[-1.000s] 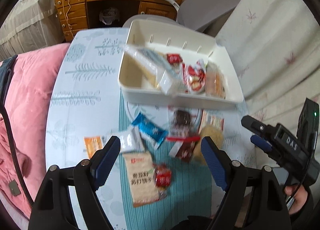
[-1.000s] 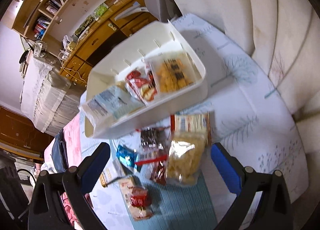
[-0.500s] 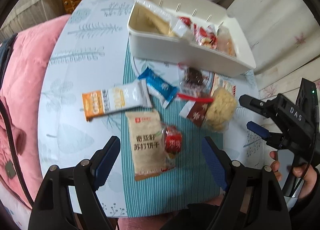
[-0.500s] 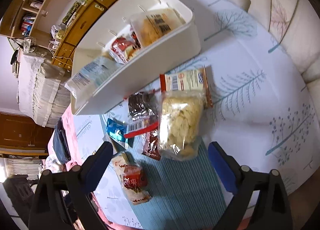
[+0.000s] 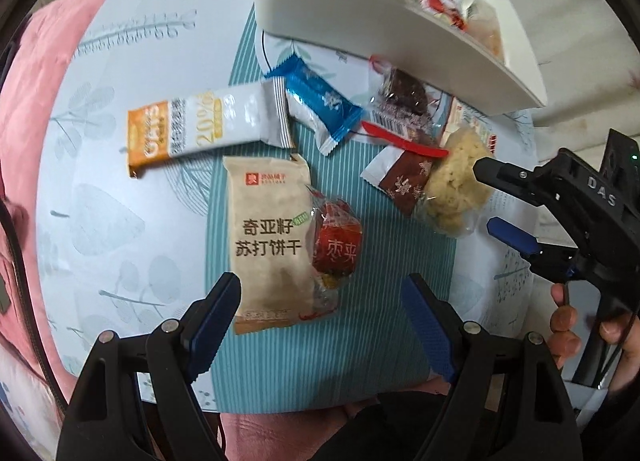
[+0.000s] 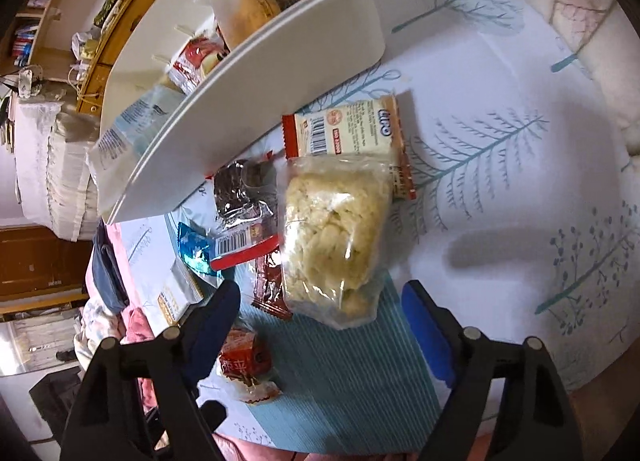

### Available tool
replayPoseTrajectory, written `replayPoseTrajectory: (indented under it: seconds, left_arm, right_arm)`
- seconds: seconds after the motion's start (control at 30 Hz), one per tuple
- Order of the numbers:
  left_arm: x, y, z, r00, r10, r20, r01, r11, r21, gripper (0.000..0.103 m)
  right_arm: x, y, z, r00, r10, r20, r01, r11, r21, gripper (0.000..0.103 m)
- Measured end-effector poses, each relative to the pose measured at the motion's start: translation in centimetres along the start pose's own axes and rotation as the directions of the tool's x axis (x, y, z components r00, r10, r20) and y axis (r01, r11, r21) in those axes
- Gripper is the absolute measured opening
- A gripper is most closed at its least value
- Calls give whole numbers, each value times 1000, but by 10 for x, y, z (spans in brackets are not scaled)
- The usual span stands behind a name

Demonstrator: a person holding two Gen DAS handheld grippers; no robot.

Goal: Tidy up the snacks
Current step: 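Move both tools back toward the remaining snacks on the table, then grasp the red candy with the left tool while the right tool grasps the clear chip bag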

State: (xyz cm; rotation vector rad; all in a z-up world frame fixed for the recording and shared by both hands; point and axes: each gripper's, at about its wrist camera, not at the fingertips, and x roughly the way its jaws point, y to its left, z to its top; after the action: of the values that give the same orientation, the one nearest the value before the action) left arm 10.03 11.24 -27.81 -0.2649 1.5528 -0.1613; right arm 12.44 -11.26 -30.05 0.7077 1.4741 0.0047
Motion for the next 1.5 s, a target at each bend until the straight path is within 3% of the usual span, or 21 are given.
replayPoseTrajectory:
  seconds: [0.2, 0.47, 0.57, 0.63, 0.77, 0.83, 0.97, 1.1, 1.23, 1.5]
  left_arm:
    - [26, -10, 4, 995, 63, -75, -68, 996, -56, 82]
    - [46, -20, 9, 991, 115, -70, -123, 984, -130, 81]
    - [55, -19, 9, 989, 125, -78, -137, 974, -180, 73]
    - [61, -19, 8, 990, 113, -88, -129, 969, -211, 65]
    - [61, -20, 6, 990, 131, -50, -139, 960, -241, 62]
    - [60, -19, 6, 989, 142, -33, -146, 957, -251, 53]
    - [58, -17, 8, 990, 139, -16, -138, 956, -259, 47]
    - [47, -13, 18, 994, 112, -6, -109, 958, -265, 34]
    - [49, -18, 15, 996, 92, -11, -91, 956, -279, 34]
    - [41, -15, 4, 996, 87, 13, -80, 952, -295, 34]
  right_arm:
    - [13, 4, 11, 997, -24, -72, 22, 999, -41, 74]
    - [22, 7, 26, 990, -63, -128, 49, 993, -109, 68]
    - [25, 8, 33, 987, -65, -145, 46, 990, -132, 67]
    - [28, 8, 37, 985, -65, -160, 41, 988, -148, 67]
    - [32, 9, 44, 981, -78, -180, 47, 984, -171, 65]
    - [33, 6, 46, 978, -86, -188, 52, 983, -177, 64]
    - [39, 6, 49, 974, -104, -202, 65, 980, -189, 63]
    - [38, 7, 48, 971, -112, -210, 68, 976, -205, 62]
    - [37, 7, 48, 968, -120, -218, 70, 972, -226, 57]
    - [34, -9, 43, 954, -113, -277, 61, 980, -188, 56]
